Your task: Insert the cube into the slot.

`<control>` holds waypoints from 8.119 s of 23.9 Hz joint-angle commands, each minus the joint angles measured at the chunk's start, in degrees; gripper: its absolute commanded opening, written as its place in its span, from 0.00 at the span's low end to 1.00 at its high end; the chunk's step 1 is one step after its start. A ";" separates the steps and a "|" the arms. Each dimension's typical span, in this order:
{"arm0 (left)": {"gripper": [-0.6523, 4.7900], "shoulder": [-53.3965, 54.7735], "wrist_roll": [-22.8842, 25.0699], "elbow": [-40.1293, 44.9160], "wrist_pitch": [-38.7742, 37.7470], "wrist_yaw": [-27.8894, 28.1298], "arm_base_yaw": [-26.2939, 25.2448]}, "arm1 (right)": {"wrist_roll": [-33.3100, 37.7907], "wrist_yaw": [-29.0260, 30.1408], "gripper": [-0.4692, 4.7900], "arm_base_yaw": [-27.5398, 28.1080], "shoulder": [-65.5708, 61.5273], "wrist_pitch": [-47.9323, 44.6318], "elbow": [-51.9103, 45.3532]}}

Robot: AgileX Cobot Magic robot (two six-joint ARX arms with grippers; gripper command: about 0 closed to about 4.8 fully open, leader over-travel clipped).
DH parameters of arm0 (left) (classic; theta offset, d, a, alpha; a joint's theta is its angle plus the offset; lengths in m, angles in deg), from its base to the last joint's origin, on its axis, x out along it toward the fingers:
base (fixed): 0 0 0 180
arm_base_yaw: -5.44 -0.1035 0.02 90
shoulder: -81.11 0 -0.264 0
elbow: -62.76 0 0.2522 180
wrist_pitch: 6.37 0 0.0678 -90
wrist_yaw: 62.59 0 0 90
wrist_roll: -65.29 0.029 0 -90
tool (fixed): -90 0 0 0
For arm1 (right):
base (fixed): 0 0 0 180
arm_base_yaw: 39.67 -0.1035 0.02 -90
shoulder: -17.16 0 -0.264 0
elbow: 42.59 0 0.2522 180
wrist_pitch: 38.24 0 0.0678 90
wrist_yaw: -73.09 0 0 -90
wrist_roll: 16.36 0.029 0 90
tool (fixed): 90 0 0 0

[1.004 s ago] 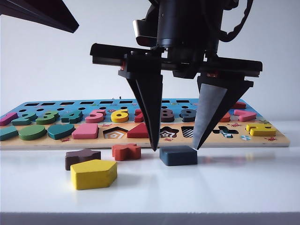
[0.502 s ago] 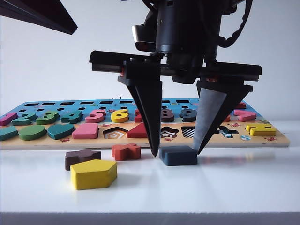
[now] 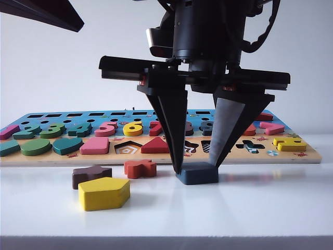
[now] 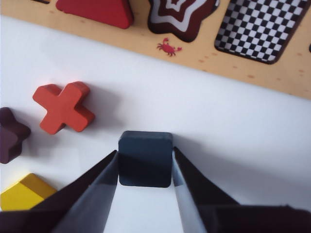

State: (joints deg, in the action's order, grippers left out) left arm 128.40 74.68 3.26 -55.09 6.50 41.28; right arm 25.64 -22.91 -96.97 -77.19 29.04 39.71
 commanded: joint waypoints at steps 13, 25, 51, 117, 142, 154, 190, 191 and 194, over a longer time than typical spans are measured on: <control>0.15 -0.90 0.02 -0.13 0.57 -0.11 0.07 | -0.26 -0.04 0.27 0.00 0.17 -0.35 0.33; 0.15 -4.87 0.04 3.72 0.85 -0.11 0.09 | -0.68 -7.50 0.18 0.28 5.57 0.90 4.87; 0.15 -5.33 0.07 4.90 7.32 -0.09 0.11 | 0.66 -13.09 0.13 5.79 3.06 -1.95 4.42; 0.15 -7.98 0.07 7.08 6.84 0.37 0.11 | 3.41 -12.26 0.29 8.85 -0.33 -3.91 2.99; 0.15 -7.98 0.07 7.08 6.82 0.37 0.11 | 3.19 -13.55 0.53 8.83 -0.31 -4.15 3.02; 0.15 -7.98 0.07 7.08 6.84 0.37 0.11 | 3.08 -12.66 0.63 8.70 3.54 -4.28 3.17; 0.15 -7.98 0.07 7.08 6.84 0.37 0.11 | -40.33 -0.66 0.07 10.56 0.37 1.79 3.06; 0.15 -7.98 0.07 7.08 6.84 0.37 0.11 | -40.33 -0.42 0.07 11.10 0.37 1.53 3.06; 0.15 -7.98 0.07 7.08 6.84 0.39 0.11 | -40.33 0.31 0.07 11.54 0.37 1.05 3.06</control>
State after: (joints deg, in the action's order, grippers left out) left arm 120.45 74.68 10.63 -49.28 6.92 41.32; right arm -14.69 -22.93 -85.23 -76.99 31.12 42.66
